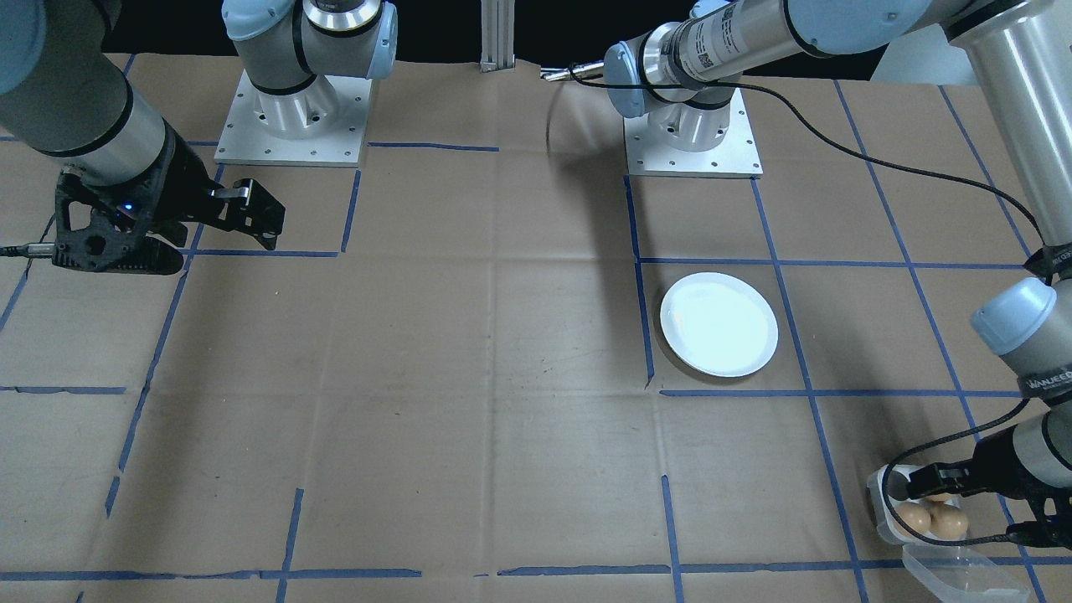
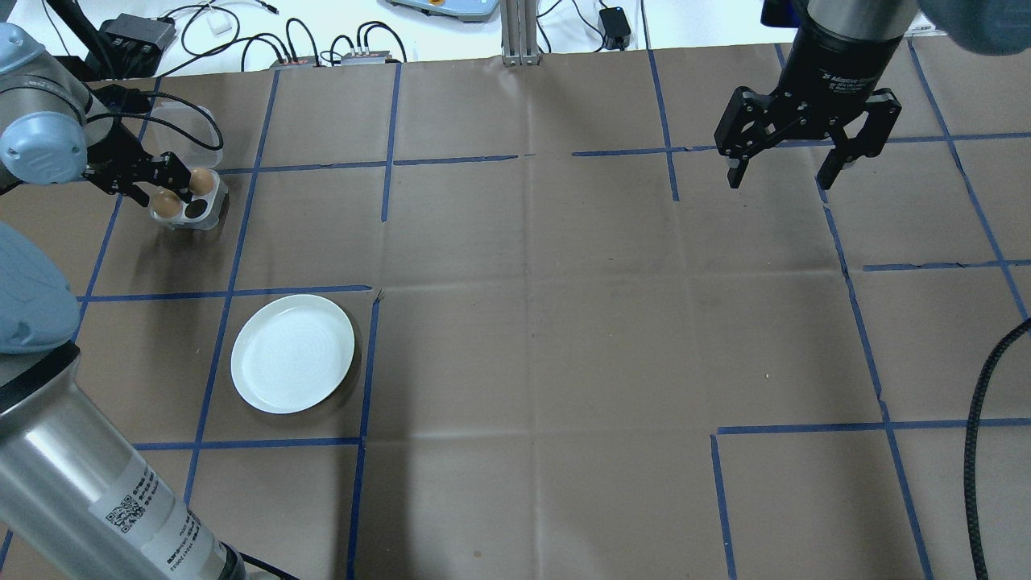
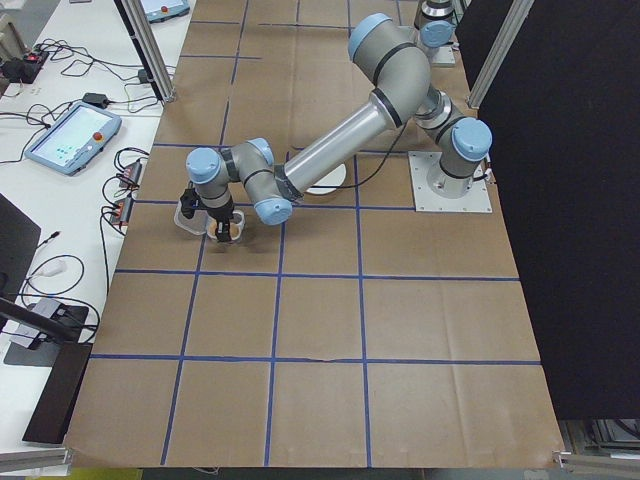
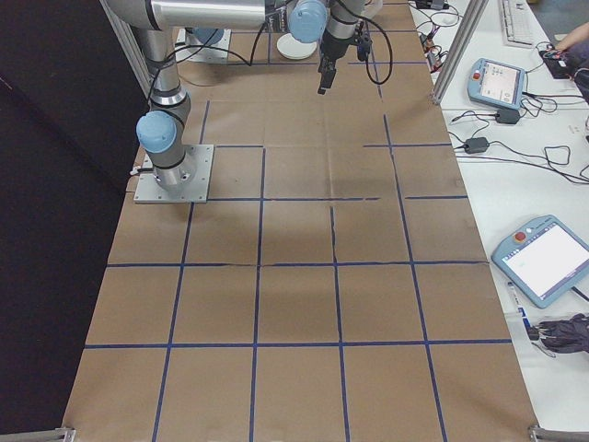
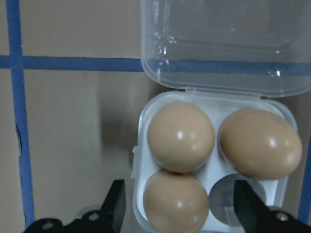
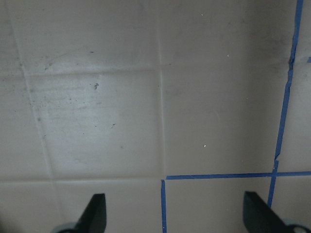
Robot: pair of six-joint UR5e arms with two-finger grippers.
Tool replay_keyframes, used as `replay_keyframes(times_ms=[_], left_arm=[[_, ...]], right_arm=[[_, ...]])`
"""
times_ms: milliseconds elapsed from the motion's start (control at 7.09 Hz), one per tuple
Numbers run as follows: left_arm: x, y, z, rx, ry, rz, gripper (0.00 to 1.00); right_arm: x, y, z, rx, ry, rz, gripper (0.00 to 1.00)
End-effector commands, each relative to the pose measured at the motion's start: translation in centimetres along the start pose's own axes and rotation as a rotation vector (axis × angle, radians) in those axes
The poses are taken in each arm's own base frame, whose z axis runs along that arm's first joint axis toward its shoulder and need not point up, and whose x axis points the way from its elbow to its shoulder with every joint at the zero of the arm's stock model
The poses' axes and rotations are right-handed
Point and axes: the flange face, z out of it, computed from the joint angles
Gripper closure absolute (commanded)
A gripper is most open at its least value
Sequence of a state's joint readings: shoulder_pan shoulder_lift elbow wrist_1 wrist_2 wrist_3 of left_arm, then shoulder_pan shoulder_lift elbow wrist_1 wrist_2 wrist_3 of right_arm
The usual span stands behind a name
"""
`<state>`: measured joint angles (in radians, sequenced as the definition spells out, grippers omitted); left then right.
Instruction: Place egg on plate
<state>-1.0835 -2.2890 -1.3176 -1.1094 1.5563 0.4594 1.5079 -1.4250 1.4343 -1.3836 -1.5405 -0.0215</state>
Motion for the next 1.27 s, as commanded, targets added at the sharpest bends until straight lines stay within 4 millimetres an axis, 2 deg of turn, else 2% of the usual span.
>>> replay_keyframes(times_ms=[0,705,846,1128], left_arm=[[-0.02,0.18,-0.21,-0.011,-0.014,0.003,0.36],[-0.12,0.31,0.05,-0.018,-0.014,0.003,0.37],[-0.17,0.2,-0.16,-0.014,-0.016,0.005,0.45],[-0.21,0.13,-0.15,-0.011,-0.017,0.003,0.71]], right_arm=[[0.0,-0.06,0.07,-0.001,0.0,0.0,0.0],[0.0,0.0,0.0,0.0,0.0,0.0,0.0],[0.01,0.0,0.0,0.0,0.001,0.0,0.0],[0.0,0.0,0.0,0.0,0.0,0.0,0.0]])
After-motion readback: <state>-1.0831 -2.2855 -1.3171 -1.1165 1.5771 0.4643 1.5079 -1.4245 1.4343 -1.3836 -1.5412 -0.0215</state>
